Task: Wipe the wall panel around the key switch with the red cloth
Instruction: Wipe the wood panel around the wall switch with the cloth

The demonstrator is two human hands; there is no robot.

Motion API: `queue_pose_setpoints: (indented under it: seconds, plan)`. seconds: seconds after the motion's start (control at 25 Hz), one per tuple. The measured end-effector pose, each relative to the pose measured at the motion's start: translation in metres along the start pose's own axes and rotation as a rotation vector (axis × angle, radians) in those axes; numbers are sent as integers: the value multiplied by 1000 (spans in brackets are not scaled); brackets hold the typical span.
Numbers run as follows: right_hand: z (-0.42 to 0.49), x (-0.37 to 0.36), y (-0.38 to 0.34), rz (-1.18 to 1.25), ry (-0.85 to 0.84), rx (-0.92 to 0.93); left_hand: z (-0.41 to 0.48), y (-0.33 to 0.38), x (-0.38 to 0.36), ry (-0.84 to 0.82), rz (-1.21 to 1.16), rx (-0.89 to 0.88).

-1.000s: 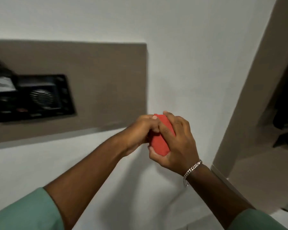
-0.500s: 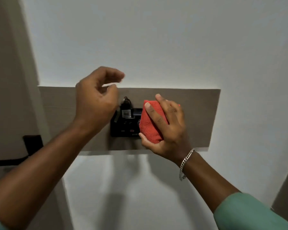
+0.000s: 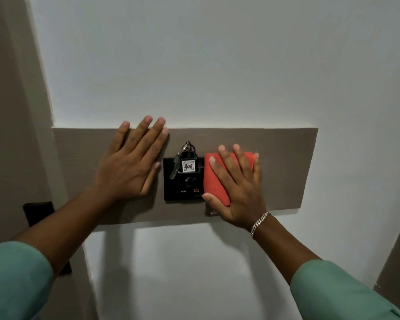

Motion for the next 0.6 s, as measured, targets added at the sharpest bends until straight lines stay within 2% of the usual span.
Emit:
queue_pose_setpoints:
  seconds: [0.12, 0.24, 0.28, 0.44, 0.6]
  plan:
    - [6, -2, -14, 42, -4, -74, 1, 2, -5, 37, 12, 50]
    - [-5, 6, -2, -19, -36, 89, 1, 4, -3, 65, 10, 62]
    - [-5, 8, 4, -36, -35, 92, 1, 5, -2, 70, 5, 64]
    - [7, 4, -15, -10, -14, -67, 4, 4, -2, 83, -12, 83]
    - [-3, 1, -7, 0, -34, -22, 0, 5, 0, 92, -16, 156]
Point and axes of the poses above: each hand's wrist, its own z-axis towards the middle knuckle, its own x-axis out of the back of the hand, y = z × x, the point moved 5 cm from there along z, towards the middle knuckle, and after that the axes turned 3 degrees about -z, right-handed, at the moved point
